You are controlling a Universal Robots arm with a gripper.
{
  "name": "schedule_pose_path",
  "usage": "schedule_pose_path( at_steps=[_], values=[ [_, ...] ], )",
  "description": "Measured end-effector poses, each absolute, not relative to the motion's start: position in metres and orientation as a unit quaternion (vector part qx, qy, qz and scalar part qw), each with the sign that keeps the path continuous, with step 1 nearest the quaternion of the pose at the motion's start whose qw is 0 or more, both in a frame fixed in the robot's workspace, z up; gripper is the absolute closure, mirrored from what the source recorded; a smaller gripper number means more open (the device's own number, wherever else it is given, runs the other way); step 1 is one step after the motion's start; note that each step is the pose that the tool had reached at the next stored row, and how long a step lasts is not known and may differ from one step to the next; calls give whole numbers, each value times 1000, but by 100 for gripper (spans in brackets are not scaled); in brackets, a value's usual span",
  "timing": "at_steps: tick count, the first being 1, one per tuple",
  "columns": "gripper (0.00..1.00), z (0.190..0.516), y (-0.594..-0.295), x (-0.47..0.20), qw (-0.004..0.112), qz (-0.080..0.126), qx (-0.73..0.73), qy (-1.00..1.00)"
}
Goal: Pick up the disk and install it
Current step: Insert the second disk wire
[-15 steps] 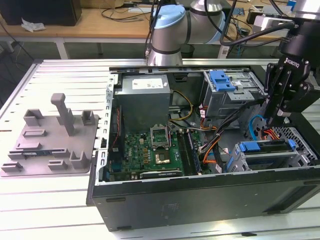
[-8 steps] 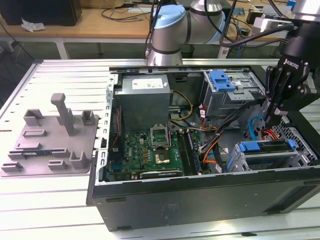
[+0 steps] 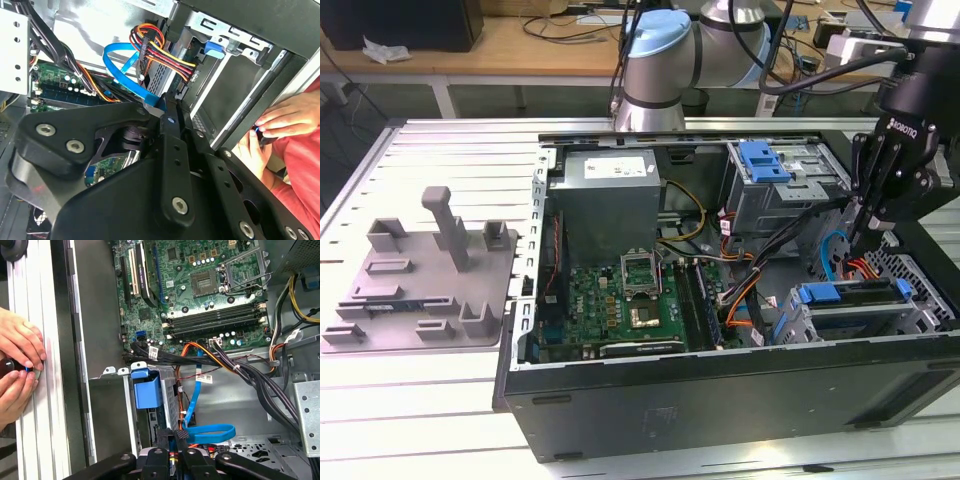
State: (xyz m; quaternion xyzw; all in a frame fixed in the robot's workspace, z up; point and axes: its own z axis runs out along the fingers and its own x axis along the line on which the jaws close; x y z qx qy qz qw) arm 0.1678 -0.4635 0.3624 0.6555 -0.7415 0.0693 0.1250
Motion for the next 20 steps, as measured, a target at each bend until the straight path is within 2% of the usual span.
schedule_pose_path(
  at_steps=[3, 8, 12, 17, 20],
  values=[
    [84, 362, -464, 168, 125, 69, 656, -742],
    [84, 362, -468, 166, 111, 66, 656, -743],
    [84, 363, -477, 164, 104, 70, 656, -744],
    [84, 363, -486, 162, 88, 75, 655, -746],
    [84, 363, -492, 161, 79, 72, 656, -747]
  ],
)
